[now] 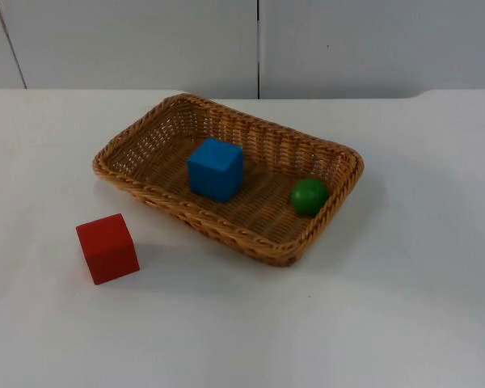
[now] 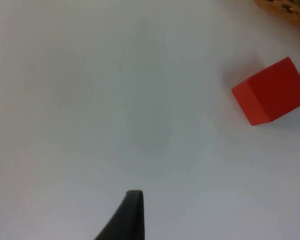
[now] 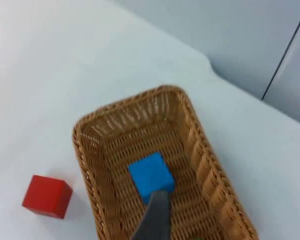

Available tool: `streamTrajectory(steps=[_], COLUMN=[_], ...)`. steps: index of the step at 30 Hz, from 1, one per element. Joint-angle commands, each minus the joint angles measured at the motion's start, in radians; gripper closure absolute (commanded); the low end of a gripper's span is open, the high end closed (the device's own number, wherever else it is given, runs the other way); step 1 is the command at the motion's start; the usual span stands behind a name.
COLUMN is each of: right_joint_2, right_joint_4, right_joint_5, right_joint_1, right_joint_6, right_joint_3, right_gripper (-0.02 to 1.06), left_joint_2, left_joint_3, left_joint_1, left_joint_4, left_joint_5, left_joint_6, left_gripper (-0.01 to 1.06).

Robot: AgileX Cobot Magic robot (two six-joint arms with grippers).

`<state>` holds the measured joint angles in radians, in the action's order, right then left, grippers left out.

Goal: Place all geometric objects except the red cube into the basket.

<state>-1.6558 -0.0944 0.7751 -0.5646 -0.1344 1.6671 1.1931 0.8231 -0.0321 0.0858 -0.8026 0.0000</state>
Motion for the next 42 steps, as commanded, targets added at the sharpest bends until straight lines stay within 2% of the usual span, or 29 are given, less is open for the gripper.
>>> streamTrajectory(steps=[1,5,10,11,16,24,39,42], right_joint_2=[0.049,0.129,0.316,0.316,0.534,0.779,1.199,1.297], right_joint_4=[0.005,0.005,0.003,0.003,0.003,0.003,0.005,0.005], right_joint_5=[0.013,-0.018,-0.117,-0.117,-0.128,-0.128,-0.104,-0.056], right_joint_1=[-0.007,-0.007,-0.007,-0.007,-0.007,-0.007,-0.007,-0.007], right_joint_6=[-0.012,-0.012,-0.012,-0.012,-0.011,-0.011,-0.004,-0.004], right_joint_3=[-0.037,-0.14,-0.361,-0.361,-0.571,-0.727,-0.983,-1.027], right_gripper=[0.3,0.3,0.3,0.3,0.3,0.3,0.3,0.3], left_joint_2=[-0.008,-0.047,-0.228,-0.228,-0.448,-0.736,-1.105,-1.18], left_joint_3=[-0.002,-0.002,-0.002,-0.002,-0.019,-0.123,-0.283,-0.301], left_joint_1=[0.003,0.003,0.003,0.003,0.003,0.003,0.003,0.003], left_joint_4=[0.0,0.003,0.003,0.003,0.009,0.009,0.002,0.004], left_joint_5=[0.006,-0.006,-0.02,-0.02,-0.03,-0.043,-0.168,-0.216], left_joint_6=[0.0,0.009,0.021,0.021,0.021,0.021,0.021,0.021], left_gripper=[0.0,0.0,0.0,0.0,0.0,0.0,0.0,0.0])
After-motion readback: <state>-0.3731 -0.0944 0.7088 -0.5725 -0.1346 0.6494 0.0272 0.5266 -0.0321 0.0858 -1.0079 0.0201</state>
